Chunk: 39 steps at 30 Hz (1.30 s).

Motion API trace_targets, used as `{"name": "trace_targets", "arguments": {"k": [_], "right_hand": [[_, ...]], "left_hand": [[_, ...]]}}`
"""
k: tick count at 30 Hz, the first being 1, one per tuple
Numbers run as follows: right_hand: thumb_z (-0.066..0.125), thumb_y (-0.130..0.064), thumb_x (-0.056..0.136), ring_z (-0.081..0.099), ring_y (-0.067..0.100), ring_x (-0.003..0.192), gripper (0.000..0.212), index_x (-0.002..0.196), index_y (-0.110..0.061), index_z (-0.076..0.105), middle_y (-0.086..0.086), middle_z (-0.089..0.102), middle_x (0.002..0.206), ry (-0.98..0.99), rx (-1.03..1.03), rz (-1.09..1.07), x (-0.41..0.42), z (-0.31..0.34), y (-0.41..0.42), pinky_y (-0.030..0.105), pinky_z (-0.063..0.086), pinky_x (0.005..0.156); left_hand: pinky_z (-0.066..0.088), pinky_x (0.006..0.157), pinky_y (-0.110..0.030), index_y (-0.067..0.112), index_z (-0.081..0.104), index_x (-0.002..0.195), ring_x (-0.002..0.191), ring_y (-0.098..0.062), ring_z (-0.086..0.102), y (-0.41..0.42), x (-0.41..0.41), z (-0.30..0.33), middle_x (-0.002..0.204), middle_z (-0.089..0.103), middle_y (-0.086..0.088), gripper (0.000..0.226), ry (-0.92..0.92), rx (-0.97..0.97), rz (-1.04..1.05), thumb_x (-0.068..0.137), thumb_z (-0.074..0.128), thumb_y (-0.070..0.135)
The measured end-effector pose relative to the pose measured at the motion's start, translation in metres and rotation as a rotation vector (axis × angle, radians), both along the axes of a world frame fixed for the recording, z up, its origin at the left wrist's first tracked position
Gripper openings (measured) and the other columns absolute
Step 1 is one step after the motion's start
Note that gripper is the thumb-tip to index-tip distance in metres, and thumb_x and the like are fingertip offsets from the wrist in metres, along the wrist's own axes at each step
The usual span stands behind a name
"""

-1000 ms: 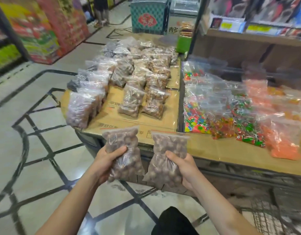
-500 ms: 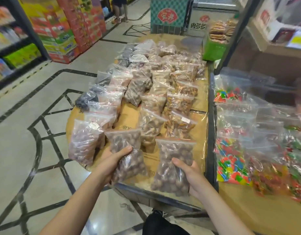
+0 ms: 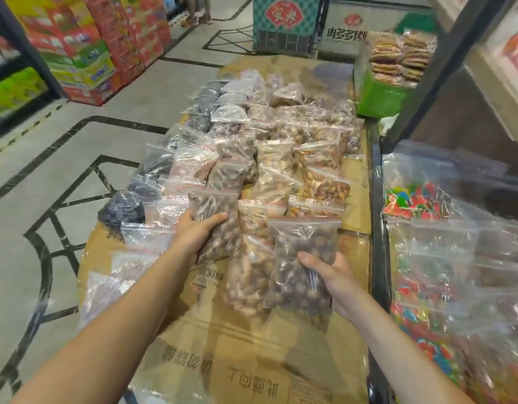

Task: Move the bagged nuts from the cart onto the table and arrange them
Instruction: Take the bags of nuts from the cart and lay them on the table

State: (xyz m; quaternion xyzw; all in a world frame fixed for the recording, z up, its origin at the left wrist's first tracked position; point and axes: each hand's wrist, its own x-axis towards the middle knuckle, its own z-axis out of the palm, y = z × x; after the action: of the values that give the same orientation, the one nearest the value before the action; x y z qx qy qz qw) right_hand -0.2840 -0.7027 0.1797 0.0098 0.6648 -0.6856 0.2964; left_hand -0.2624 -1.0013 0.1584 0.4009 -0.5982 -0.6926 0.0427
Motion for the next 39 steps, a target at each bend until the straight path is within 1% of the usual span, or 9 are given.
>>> {"name": "trace_targets", "arguments": {"k": [3,9,15,21,28,31,33,35,39], "right_hand": [[0.096,-0.037,0.064,0.075,0.024,0.106,0.061,0.115,-0.015,0.072,0.004,0.080,0.109,0.005,-0.007,-0.035,-0.013,-0.003,-0.012,0.042,0.056,0.097],[0.097,-0.042,0.060,0.075,0.024,0.107,0.074,0.121,-0.011,0.070,0.005,0.080,0.110,-0.012,0.024,-0.077,-0.005,-0.011,-0.032,0.042,0.056,0.098],[0.083,-0.013,0.084,0.077,0.017,0.100,0.035,0.115,-0.014,0.067,-0.001,0.081,0.101,-0.010,0.055,-0.126,0.025,-0.005,-0.048,0.025,0.057,0.079],[0.098,-0.061,0.045,0.074,0.025,0.108,0.090,0.119,-0.019,0.068,0.002,0.080,0.110,0.001,0.141,-0.234,0.051,0.002,-0.088,0.050,0.054,0.101],[0.086,-0.051,0.076,0.066,0.004,0.101,0.057,0.123,-0.034,0.057,-0.014,0.070,0.113,-0.013,0.134,-0.390,0.074,0.000,-0.148,0.026,0.053,0.084],[0.088,-0.066,0.064,0.070,0.015,0.114,0.080,0.131,-0.033,0.059,-0.006,0.073,0.126,-0.049,0.151,-0.416,0.077,-0.013,-0.174,0.045,0.055,0.102],[0.088,-0.075,0.055,0.067,0.019,0.122,0.105,0.142,-0.030,0.052,-0.006,0.069,0.135,-0.048,0.177,-0.409,0.079,-0.021,-0.195,0.050,0.050,0.109],[0.088,-0.074,0.056,0.064,0.017,0.126,0.116,0.151,-0.026,0.043,-0.007,0.064,0.141,-0.105,0.179,-0.411,0.076,-0.035,-0.216,0.048,0.049,0.112],[0.082,-0.076,0.065,0.064,0.015,0.122,0.097,0.143,-0.032,0.044,-0.007,0.062,0.140,-0.194,0.245,-0.434,0.070,-0.057,-0.245,0.038,0.053,0.104]], "left_hand": [[0.058,0.052,-0.027,0.014,0.063,0.112,0.068,-0.020,0.076,-0.006,-0.022,-0.001,0.089,0.078,-0.008,0.049,-0.061,-0.037,-0.064,0.073,0.091,0.025],[0.051,0.056,-0.023,0.012,0.061,0.119,0.081,-0.018,0.072,-0.018,-0.034,-0.012,0.107,0.075,-0.006,0.057,-0.165,-0.170,-0.146,0.076,0.087,0.039],[0.055,0.096,-0.054,0.029,0.039,0.137,0.110,-0.030,0.067,-0.037,-0.038,-0.028,0.128,0.065,-0.002,0.110,-0.152,-0.233,-0.204,0.046,0.090,0.060],[0.059,0.088,-0.052,0.019,0.040,0.121,0.100,-0.032,0.066,-0.038,-0.031,-0.001,0.113,0.063,-0.009,0.068,-0.233,-0.246,-0.287,0.075,0.089,0.028],[0.060,0.088,-0.052,0.013,0.045,0.128,0.098,-0.035,0.070,-0.058,-0.015,0.038,0.113,0.067,-0.013,0.058,-0.177,-0.134,-0.502,0.082,0.079,0.020],[0.060,0.065,-0.026,0.014,0.050,0.127,0.082,-0.018,0.069,-0.081,0.009,0.059,0.117,0.065,-0.003,0.043,-0.089,-0.143,-0.633,0.090,0.071,0.008],[0.052,0.064,-0.017,0.017,0.049,0.139,0.084,-0.005,0.061,-0.106,0.033,0.067,0.129,0.057,0.002,0.049,0.002,-0.338,-0.759,0.094,0.068,0.015],[0.052,0.087,-0.031,0.022,0.053,0.138,0.105,-0.013,0.062,-0.133,0.059,0.061,0.133,0.060,0.003,0.048,0.068,-0.706,-0.863,0.093,0.063,0.039],[0.050,0.096,-0.052,0.027,0.056,0.134,0.119,-0.030,0.059,-0.174,0.091,0.032,0.132,0.061,-0.002,0.061,-0.086,-1.159,-0.924,0.088,0.039,0.063]]}}
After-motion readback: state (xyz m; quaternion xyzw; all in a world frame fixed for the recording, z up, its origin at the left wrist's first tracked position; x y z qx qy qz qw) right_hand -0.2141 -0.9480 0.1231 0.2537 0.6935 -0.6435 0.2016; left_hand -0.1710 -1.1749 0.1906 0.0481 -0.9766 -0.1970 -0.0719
